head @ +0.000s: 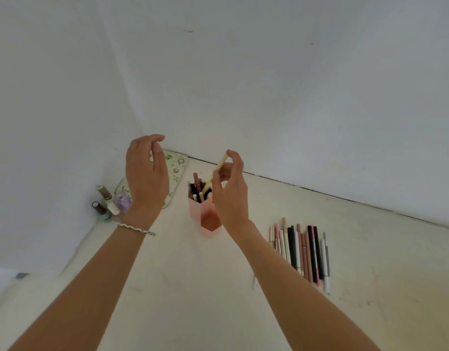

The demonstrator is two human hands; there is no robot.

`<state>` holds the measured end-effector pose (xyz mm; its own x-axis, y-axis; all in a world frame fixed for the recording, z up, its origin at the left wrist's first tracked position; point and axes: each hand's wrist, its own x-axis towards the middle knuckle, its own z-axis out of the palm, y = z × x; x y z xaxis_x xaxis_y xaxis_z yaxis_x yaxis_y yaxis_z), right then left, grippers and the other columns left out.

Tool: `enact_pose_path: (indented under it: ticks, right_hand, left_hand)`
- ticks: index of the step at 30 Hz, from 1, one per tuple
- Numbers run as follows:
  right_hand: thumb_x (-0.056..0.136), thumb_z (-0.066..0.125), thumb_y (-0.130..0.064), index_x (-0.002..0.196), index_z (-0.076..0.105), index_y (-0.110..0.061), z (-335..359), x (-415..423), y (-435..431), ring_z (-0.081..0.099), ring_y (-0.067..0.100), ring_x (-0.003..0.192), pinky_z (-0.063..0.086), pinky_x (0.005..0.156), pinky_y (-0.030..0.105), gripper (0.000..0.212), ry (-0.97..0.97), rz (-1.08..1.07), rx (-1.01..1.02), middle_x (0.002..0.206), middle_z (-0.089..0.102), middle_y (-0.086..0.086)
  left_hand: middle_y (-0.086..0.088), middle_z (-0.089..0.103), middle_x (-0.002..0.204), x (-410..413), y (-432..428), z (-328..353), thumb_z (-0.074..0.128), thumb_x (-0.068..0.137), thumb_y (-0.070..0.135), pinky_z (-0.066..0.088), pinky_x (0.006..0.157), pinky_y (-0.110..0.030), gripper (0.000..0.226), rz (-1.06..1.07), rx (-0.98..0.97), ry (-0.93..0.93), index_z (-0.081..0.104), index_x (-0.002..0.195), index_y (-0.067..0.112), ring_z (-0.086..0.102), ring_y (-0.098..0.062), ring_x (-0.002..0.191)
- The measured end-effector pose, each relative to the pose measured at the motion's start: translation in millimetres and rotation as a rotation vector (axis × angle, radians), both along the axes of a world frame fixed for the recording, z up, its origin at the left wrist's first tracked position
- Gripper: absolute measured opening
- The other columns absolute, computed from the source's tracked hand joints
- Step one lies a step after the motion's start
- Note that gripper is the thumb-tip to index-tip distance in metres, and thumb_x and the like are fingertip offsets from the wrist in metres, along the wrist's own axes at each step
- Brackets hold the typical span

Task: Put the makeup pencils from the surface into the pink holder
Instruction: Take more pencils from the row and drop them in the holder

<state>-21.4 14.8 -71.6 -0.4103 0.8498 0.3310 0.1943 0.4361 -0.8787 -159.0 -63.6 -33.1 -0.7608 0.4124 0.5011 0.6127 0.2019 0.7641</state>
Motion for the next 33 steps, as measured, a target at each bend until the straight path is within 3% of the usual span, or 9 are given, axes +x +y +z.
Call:
enact_pose_path:
  ticks: [5, 8, 12, 15, 18, 21, 27, 30, 33]
  right_hand:
    - [0.096, 0.053, -0.013, 0.126, 0.051, -0.018, -18, 7, -9, 0.058, 0.021, 0.096, 0.05, 0.085, 0.04, 0.03, -0.255, 0.112, 0.198, 0.106, 0.063, 0.004]
    - [0.092, 0.051, -0.012, 0.119, 0.058, -0.011, -15, 20, -3, 0.056, 0.021, 0.102, 0.045, 0.093, 0.037, 0.028, -0.187, 0.02, 0.324, 0.113, 0.061, 0.004]
    - [0.094, 0.043, -0.007, 0.125, 0.052, -0.018, 0, 56, 26, 0.057, 0.009, 0.095, 0.047, 0.084, 0.024, 0.034, 0.008, -0.236, 0.117, 0.107, 0.059, -0.005]
    - [0.094, 0.042, -0.001, 0.124, 0.051, -0.021, 4, 99, 47, 0.056, 0.005, 0.083, 0.045, 0.073, 0.017, 0.037, 0.023, -0.367, 0.012, 0.101, 0.059, -0.007]
    - [0.09, 0.043, 0.004, 0.121, 0.052, -0.02, 4, 138, 55, 0.053, 0.005, 0.07, 0.044, 0.065, 0.018, 0.041, -0.006, -0.416, -0.061, 0.095, 0.061, -0.006]
    - [0.088, 0.043, 0.005, 0.118, 0.055, -0.018, -3, 169, 52, 0.051, 0.007, 0.066, 0.047, 0.064, 0.025, 0.04, -0.065, -0.416, -0.1, 0.091, 0.062, -0.006]
    - [0.096, 0.047, -0.007, 0.11, 0.062, -0.017, -30, 192, 45, 0.056, 0.002, 0.073, 0.043, 0.069, 0.017, 0.023, -0.353, -0.328, -0.144, 0.092, 0.063, -0.011]
    - [0.096, 0.049, -0.012, 0.103, 0.066, -0.008, -49, 180, 38, 0.06, 0.016, 0.09, 0.05, 0.079, 0.028, 0.019, -0.688, -0.161, -0.166, 0.101, 0.063, 0.002]
    - [0.096, 0.045, -0.01, 0.091, 0.062, -0.003, -64, 166, 24, 0.063, 0.025, 0.087, 0.051, 0.071, 0.031, 0.019, -0.995, -0.061, -0.074, 0.094, 0.06, 0.009]
  left_hand:
    - [-0.004, 0.062, 0.114, 13, 5, 0, 0.042, 0.1, 0.012, 0.046, 0.082, -0.019, 0.027, -0.025, 0.058, -0.046, 0.066, 0.114, 0.012, 0.056, -0.007, 0.095]
    - [-0.002, 0.062, 0.111, 37, 14, 2, 0.044, 0.098, 0.01, 0.043, 0.078, -0.01, 0.025, -0.07, 0.077, -0.012, 0.065, 0.112, 0.011, 0.056, -0.007, 0.093]
    - [0.006, 0.056, 0.097, 97, 30, -5, 0.048, 0.091, 0.007, 0.043, 0.068, -0.012, 0.016, -0.252, 0.047, 0.1, 0.06, 0.101, 0.012, 0.052, -0.004, 0.077]
    - [0.007, 0.059, 0.092, 152, 41, -34, 0.056, 0.089, 0.012, 0.047, 0.062, -0.015, 0.014, -0.423, -0.303, 0.043, 0.058, 0.101, 0.018, 0.058, -0.007, 0.073]
    - [-0.001, 0.06, 0.102, 192, 41, -76, 0.057, 0.089, 0.021, 0.051, 0.076, -0.029, 0.026, -0.526, -0.845, -0.09, 0.051, 0.114, 0.016, 0.062, -0.019, 0.09]
    - [-0.006, 0.059, 0.11, 215, 31, -106, 0.056, 0.09, 0.023, 0.048, 0.079, -0.033, 0.035, -0.553, -1.09, -0.134, 0.044, 0.12, 0.011, 0.061, -0.025, 0.098]
    - [-0.012, 0.064, 0.102, 212, 38, -111, 0.059, 0.09, 0.015, 0.053, 0.073, -0.036, 0.044, -0.521, -1.016, -0.184, 0.039, 0.129, 0.007, 0.065, -0.028, 0.089]
    - [-0.011, 0.064, 0.091, 199, 49, -91, 0.059, 0.085, 0.01, 0.051, 0.067, -0.036, 0.064, -0.5, -0.794, -0.288, 0.033, 0.143, 0.012, 0.065, -0.027, 0.079]
    - [-0.002, 0.058, 0.077, 190, 54, -70, 0.059, 0.084, 0.009, 0.046, 0.056, -0.022, 0.072, -0.489, -0.578, -0.289, 0.031, 0.149, 0.021, 0.058, -0.014, 0.065]
